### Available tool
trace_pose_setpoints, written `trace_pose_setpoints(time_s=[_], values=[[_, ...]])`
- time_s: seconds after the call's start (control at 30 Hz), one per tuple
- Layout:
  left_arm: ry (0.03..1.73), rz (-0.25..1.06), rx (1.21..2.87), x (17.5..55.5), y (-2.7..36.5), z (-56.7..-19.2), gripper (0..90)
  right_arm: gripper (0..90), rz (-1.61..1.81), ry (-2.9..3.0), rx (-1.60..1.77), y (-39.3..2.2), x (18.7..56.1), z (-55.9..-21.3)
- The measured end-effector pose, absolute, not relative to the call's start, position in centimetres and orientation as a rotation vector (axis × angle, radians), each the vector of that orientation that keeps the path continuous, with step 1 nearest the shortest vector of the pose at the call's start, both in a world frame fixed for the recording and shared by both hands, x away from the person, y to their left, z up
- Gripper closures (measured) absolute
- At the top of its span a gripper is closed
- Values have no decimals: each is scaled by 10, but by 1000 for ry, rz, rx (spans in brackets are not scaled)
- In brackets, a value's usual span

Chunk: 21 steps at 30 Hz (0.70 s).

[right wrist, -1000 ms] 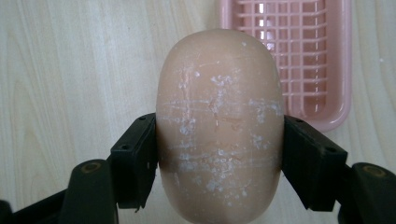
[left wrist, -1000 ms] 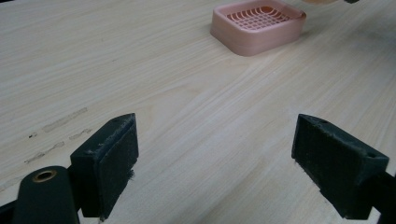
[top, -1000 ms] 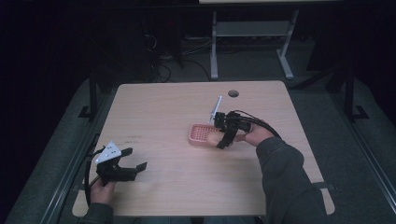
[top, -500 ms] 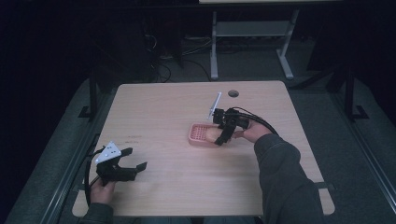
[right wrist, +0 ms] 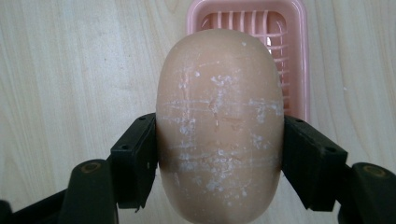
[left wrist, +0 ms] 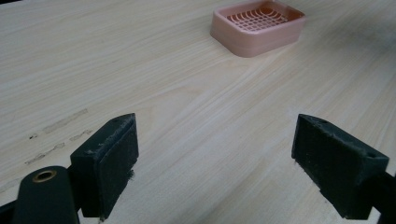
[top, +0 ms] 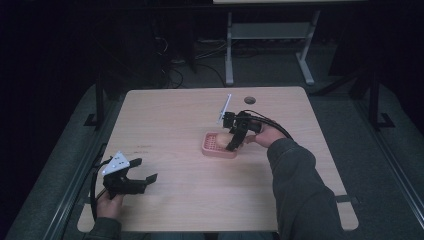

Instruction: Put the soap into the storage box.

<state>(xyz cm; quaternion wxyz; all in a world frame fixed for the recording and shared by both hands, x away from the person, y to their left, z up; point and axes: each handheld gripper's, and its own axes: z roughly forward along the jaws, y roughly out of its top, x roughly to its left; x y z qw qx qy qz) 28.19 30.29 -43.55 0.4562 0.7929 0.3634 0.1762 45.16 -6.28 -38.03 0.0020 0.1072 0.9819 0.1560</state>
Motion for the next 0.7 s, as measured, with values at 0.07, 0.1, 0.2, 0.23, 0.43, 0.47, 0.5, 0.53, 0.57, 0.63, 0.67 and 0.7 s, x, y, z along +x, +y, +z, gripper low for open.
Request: trace_pose_setpoints(time_s=[0.07, 0.1, 0.2, 0.23, 0.43, 0.47, 0.5, 0.53, 0.57, 0.63, 0.67, 0.7], values=[[893, 438, 1960, 282, 303, -435, 143, 319, 487, 3082, 329, -60, 452, -380], [893, 438, 1960, 282, 303, -435, 143, 319, 486, 3082, 324, -59, 453, -381], [892, 439, 1961, 282, 303, -435, 143, 319, 488, 3077, 330, -56, 456, -381], [892, 439, 1961, 282, 303, -435, 143, 319, 485, 3076, 335, -55, 457, -381], [891, 438, 1962, 282, 303, -435, 143, 319, 468, 3072, 335, -49, 461, -387], [893, 437, 1958, 282, 303, -436, 143, 319, 471, 3069, 341, -48, 462, -388], [892, 436, 1957, 282, 303, -436, 143, 319, 471, 3069, 341, -48, 462, -388], [891, 436, 1959, 282, 302, -436, 143, 319, 462, 3073, 344, -47, 464, -390], [891, 436, 1959, 282, 302, -436, 143, 319, 462, 3073, 344, -47, 464, -390], [888, 438, 1961, 283, 302, -436, 143, 318, 457, 3073, 348, -44, 465, -393], [888, 438, 1961, 283, 302, -436, 143, 318, 457, 3073, 348, -44, 465, -393], [890, 437, 1960, 283, 302, -436, 143, 319, 454, 3071, 351, -43, 466, -393]])
